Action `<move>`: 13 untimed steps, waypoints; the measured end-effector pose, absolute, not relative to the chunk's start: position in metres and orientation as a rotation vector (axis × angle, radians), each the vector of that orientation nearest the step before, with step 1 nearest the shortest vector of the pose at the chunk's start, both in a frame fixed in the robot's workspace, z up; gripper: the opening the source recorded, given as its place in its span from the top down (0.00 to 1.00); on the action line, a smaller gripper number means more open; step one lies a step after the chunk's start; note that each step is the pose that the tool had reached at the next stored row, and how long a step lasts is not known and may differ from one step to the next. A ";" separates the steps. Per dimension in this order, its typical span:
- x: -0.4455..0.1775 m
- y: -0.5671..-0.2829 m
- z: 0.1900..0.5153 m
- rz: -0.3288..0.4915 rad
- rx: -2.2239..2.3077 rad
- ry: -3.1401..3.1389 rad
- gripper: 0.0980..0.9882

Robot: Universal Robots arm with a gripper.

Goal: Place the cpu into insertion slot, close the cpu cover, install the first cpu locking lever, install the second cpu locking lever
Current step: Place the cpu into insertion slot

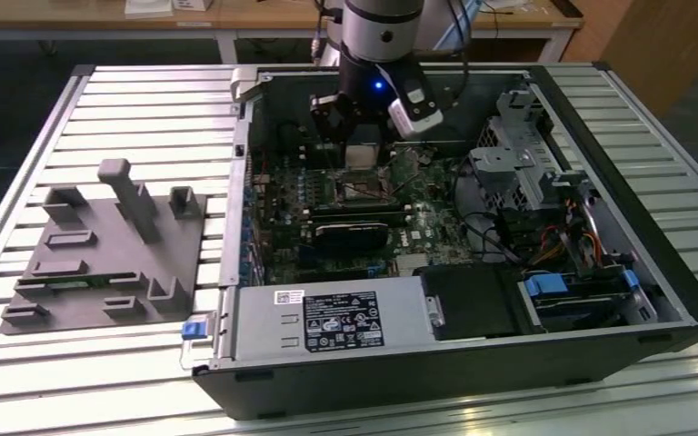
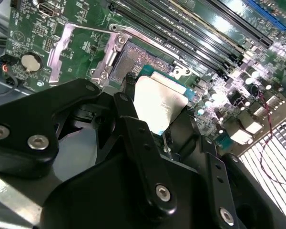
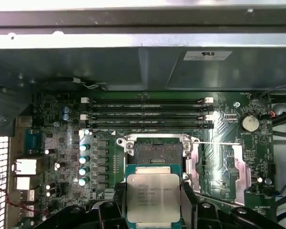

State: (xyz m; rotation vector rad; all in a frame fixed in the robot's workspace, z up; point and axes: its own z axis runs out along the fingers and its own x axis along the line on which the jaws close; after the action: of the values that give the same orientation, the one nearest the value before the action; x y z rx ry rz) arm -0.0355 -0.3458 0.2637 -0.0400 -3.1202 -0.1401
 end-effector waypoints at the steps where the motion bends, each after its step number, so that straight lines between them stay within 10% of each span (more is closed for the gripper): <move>1: -0.035 -0.346 0.262 -0.140 -0.040 -3.120 0.51; 13: -0.035 -0.346 0.257 -0.139 -0.108 -3.121 0.51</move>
State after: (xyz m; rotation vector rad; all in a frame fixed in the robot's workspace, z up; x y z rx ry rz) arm -0.0355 -0.3458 0.2574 -0.1081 -3.1208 -0.1394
